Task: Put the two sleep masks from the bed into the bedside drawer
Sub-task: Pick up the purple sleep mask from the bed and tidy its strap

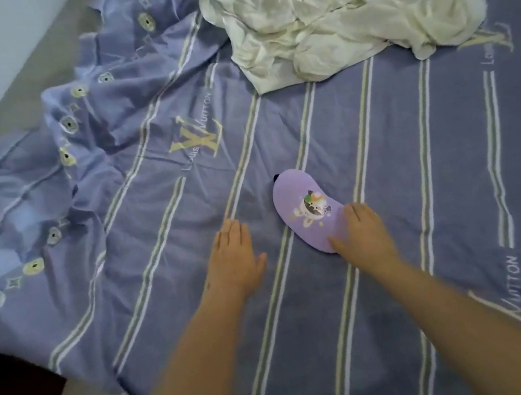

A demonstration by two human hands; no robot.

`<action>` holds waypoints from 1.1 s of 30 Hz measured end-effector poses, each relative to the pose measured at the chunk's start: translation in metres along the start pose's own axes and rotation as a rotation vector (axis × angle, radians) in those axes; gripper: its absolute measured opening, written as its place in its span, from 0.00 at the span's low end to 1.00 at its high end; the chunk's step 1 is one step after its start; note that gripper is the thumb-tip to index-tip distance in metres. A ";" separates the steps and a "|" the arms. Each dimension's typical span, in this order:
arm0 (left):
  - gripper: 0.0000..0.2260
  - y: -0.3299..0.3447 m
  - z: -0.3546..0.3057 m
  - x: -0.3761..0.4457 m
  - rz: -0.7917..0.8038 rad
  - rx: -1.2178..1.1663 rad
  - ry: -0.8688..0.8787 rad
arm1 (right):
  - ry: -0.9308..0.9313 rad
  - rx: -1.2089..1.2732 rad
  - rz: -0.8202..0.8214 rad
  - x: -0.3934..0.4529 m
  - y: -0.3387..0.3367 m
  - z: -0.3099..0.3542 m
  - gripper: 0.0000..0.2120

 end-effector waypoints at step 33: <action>0.35 -0.191 -0.084 -0.052 0.088 -1.177 0.113 | -0.129 0.555 -0.173 -0.159 -0.209 0.038 0.14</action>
Point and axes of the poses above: each hand's wrist, its own x-axis towards the middle knuckle, its own y-axis out of the palm, z = x × y, the point moved 7 cm from there along x, towards the middle knuckle, and after that the axes turned 11 degrees about y, right-handed, at the moved point
